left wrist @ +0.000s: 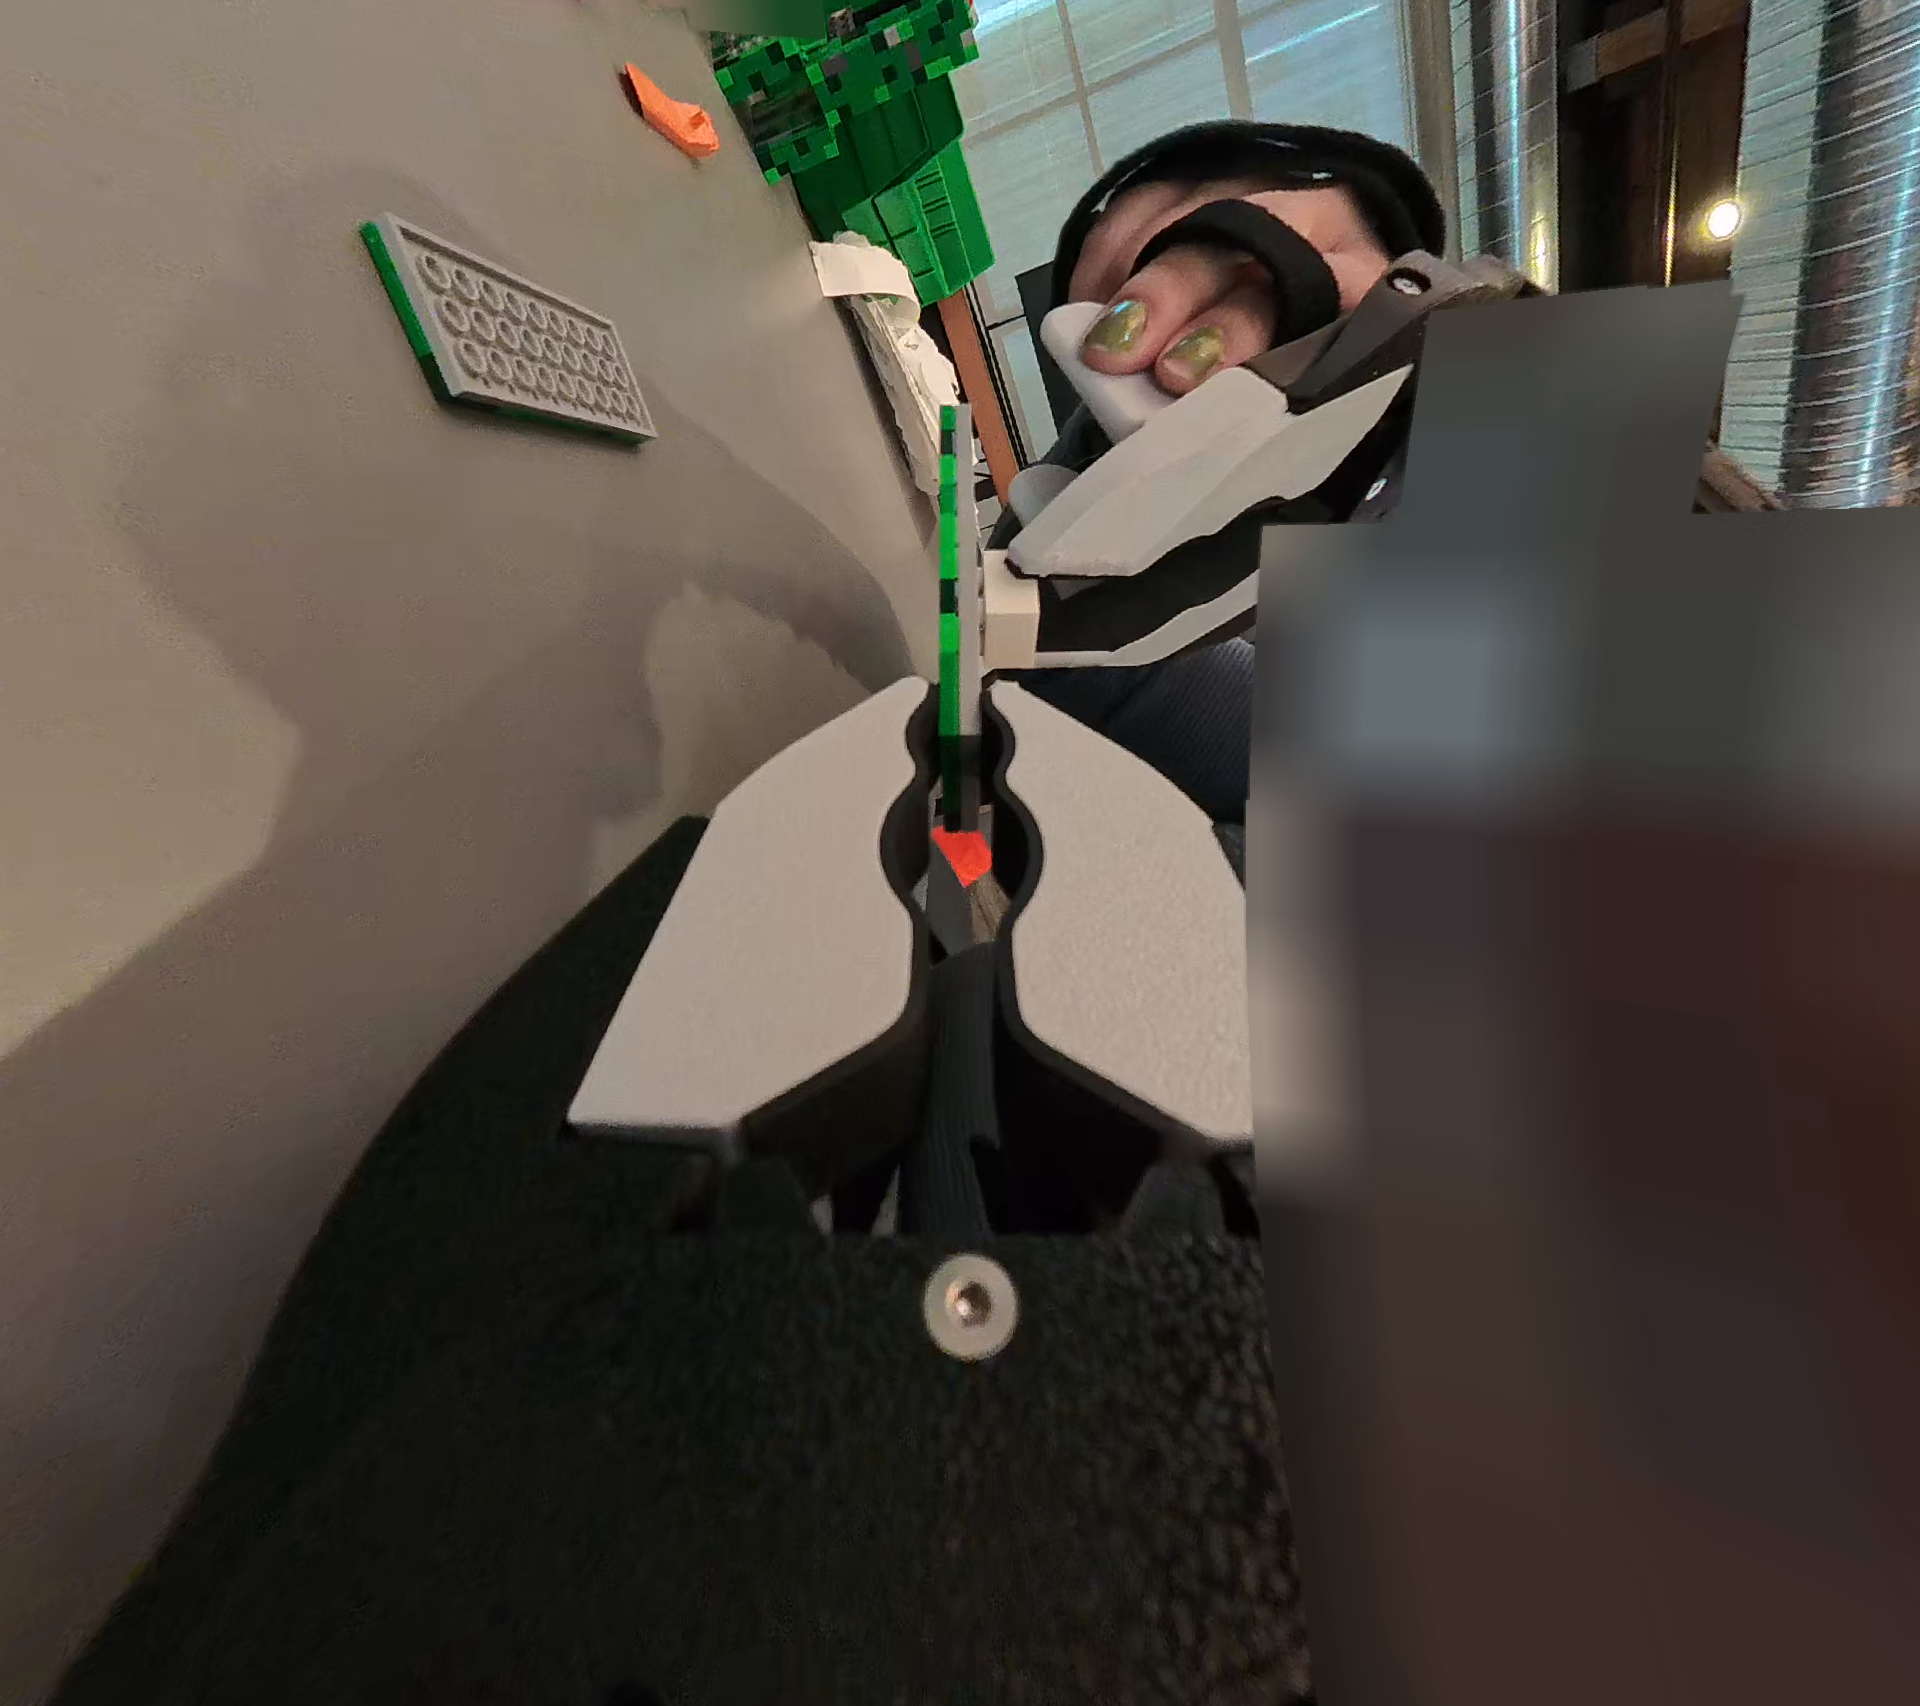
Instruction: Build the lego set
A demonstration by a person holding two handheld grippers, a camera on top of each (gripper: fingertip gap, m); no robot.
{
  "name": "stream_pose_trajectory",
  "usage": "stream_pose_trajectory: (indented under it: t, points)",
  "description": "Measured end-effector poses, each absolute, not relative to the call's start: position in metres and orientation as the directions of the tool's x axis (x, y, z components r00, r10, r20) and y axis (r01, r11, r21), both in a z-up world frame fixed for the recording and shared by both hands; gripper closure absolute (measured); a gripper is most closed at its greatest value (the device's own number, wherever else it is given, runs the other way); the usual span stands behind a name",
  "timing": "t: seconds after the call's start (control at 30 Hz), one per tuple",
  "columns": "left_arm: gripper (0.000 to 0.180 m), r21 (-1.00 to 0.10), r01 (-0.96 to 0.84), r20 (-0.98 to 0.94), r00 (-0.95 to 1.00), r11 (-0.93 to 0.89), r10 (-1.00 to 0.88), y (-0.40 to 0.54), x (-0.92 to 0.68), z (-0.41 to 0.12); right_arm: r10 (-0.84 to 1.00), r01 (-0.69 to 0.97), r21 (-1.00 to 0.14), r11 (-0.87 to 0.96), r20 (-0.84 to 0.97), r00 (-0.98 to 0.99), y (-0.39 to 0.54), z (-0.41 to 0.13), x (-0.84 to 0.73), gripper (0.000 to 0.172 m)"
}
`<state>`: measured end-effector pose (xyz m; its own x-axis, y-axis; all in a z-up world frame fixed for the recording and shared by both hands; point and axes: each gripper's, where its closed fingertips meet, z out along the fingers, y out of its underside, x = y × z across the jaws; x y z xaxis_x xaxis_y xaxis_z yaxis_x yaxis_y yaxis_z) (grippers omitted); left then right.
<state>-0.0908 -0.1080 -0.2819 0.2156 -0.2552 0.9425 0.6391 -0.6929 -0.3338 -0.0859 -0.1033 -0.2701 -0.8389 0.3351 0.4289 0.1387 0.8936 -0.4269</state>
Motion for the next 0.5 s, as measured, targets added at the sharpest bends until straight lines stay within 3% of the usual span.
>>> stream_pose_trajectory:
  t: [0.5]
  points:
    - [0.175,-0.275,0.670,0.961,0.172,-0.689,-0.216,-0.1053,-0.0955,-0.2894,0.363,0.196,-0.397,0.897,0.405,-0.839,-0.1001,-0.2768,-0.0871,0.155]
